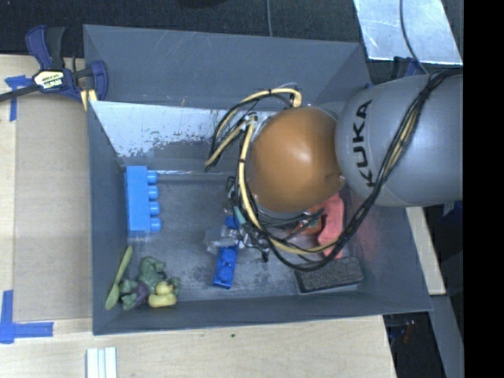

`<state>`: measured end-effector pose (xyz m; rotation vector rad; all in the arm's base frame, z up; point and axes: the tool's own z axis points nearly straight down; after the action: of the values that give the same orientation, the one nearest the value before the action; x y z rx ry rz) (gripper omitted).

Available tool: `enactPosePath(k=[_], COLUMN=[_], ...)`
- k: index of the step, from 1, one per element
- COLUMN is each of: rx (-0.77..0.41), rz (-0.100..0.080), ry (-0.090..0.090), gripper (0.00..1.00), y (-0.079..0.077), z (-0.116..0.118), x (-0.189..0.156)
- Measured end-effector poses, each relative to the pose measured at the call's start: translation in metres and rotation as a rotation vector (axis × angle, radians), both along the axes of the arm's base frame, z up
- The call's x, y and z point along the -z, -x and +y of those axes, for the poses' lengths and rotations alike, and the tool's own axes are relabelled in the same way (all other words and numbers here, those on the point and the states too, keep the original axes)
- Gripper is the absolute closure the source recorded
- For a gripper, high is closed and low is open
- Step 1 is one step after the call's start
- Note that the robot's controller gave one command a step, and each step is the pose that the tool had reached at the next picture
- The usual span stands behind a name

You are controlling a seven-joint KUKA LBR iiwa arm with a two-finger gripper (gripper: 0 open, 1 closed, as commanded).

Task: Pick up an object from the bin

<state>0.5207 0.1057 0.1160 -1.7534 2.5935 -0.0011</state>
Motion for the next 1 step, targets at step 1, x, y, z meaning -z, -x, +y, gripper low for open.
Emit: enactPosePath(k=[1], rx=[0.001], rz=[0.003], ry=[0.0], gripper=[1.0], y=[0.0008], z=[-0.0001], x=[-0.006])
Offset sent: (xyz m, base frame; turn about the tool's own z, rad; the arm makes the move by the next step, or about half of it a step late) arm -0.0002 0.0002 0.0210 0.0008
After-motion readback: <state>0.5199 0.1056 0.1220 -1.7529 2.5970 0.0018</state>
